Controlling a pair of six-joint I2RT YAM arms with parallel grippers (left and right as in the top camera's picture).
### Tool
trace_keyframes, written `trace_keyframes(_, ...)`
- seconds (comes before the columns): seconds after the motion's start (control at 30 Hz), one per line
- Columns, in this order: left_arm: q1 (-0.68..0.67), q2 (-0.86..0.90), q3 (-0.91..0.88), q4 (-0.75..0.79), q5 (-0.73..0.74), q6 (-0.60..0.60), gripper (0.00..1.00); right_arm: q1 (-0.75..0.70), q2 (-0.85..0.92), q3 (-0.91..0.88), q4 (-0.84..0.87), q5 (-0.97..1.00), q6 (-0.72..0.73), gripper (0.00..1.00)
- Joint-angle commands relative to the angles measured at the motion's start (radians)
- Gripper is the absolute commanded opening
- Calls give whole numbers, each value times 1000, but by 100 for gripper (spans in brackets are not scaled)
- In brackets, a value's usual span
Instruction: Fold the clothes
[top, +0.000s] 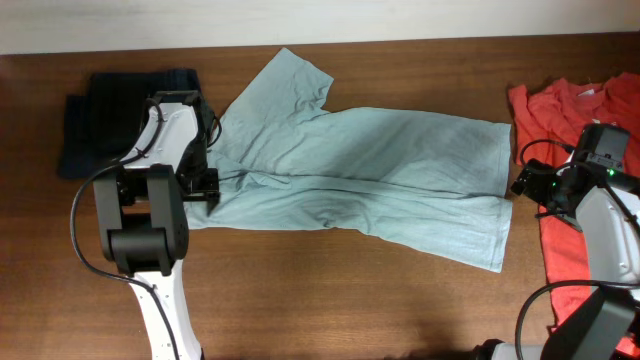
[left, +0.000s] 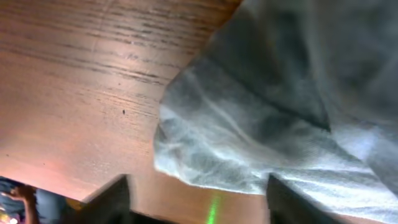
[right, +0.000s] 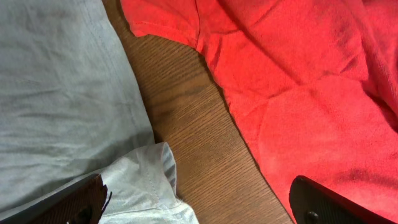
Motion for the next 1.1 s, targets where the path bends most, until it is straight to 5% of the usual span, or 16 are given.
trace_keyframes(0.0,3,-21,17,-14,-13,-11,79,-5,5,11,-1,-6,7,99)
trace_keyframes(0.33,-18,-24,280,-142,37,3,84,-5,5,11,-1,-6,7,99)
trace_keyframes(0.37,-26,-24,302,-151,37,16,74,-5,5,11,-1,-6,7,99)
trace_keyframes(0.4,-33,-24,317,-156,37,27,54,-5,5,11,-1,-6,7,99)
trace_keyframes(0.43,-39,-24,325,-159,40,35,11,-5,5,11,-1,-6,7,99)
trace_keyframes(0.47,-48,-24,330,-160,59,46,0,-5,5,11,-1,-6,7,99)
trace_keyframes(0.63,-96,-24,331,-156,208,131,0,-5,5,11,-1,-6,7,99)
trace_keyframes(1.07,-186,-24,303,-153,206,112,0,-5,5,11,-1,-6,7,99)
